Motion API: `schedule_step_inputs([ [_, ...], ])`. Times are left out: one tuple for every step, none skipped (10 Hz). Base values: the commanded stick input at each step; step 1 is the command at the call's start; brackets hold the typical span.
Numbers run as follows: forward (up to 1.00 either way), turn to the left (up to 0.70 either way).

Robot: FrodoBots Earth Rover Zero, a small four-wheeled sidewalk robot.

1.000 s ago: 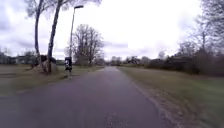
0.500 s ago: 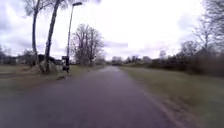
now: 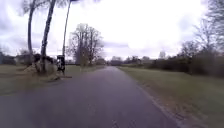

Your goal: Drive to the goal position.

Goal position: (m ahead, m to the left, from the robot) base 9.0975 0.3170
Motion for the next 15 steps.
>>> schedule_step_inputs([
  [1.0,0.0],
  [1.0,0.0],
  [1.0,0.0],
  [1.0,0.0],
  [1.0,0.0],
  [1.0,0.0],
  [1.0,0.0],
  [1.0,0.0],
  [1.0,0.0],
  [1.0,0.0],
  [1.0,0.0],
  [1.0,0.0],
  [1.0,0.0],
  [1.0,0.0],
  [1.0,0.0],
])
